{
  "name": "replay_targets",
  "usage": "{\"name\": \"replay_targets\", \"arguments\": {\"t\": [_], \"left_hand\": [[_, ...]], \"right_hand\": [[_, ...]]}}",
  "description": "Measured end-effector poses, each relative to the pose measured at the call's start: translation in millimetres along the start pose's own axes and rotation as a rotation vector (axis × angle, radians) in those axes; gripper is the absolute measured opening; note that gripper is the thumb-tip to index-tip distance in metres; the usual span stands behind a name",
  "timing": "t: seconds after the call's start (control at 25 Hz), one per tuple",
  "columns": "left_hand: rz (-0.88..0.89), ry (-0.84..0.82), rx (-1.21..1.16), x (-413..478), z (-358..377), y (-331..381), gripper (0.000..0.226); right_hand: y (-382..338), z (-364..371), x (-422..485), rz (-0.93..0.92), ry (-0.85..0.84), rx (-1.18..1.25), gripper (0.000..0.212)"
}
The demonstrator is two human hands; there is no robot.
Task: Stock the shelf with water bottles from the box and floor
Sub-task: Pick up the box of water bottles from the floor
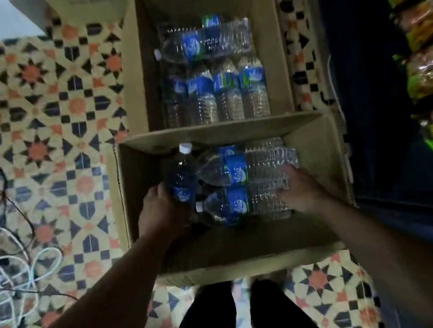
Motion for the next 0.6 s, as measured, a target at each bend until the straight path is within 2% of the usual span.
{"name": "replay_targets", "arguments": {"t": [0.08,0.16,0.24,0.36,0.52,0.6], "left_hand": [[0.041,0.24,0.054,4.4,-18.6,-9.6,0.058],[0.235,0.426,0.102,-1.3,-35.1,-13.5,0.054],[0.383,0.451,0.169,-8.2,-31.7,-21.7,0.059],[0.401,0.466,0.084,-12.4,-34.2,-33.5,0.07],[0.387,0.481,-0.055,-14.0,-33.2,-38.4,0.079],[0.309,0.513,-0.159,-11.3,-33.1,-50.1,0.082]], "right_hand": [[13.0,-12.0,14.4,0.043,0.174,-0.103,0.052],[24.8,-33.2,17.5,0.054,0.364,-0.152,0.043],[24.7,-51.4,9.0,-0.061,0.54,-0.091,0.039],[11.1,-66.7,-23.0,-0.24,0.752,-0.032,0.038],[14.3,-64.2,-38.9,-0.202,0.809,0.054,0.069],[16.5,-66.4,-44.4,-0.192,0.867,0.069,0.077]]}}
Point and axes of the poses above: each hand's wrist, its own x-axis towards the middle knuckle, its own z-axis out of the palm, y = z × x, the point moved 8 cm from there along x, towards the middle knuckle, and after that the axes turned 4 degrees about y, right-handed, at the moved point
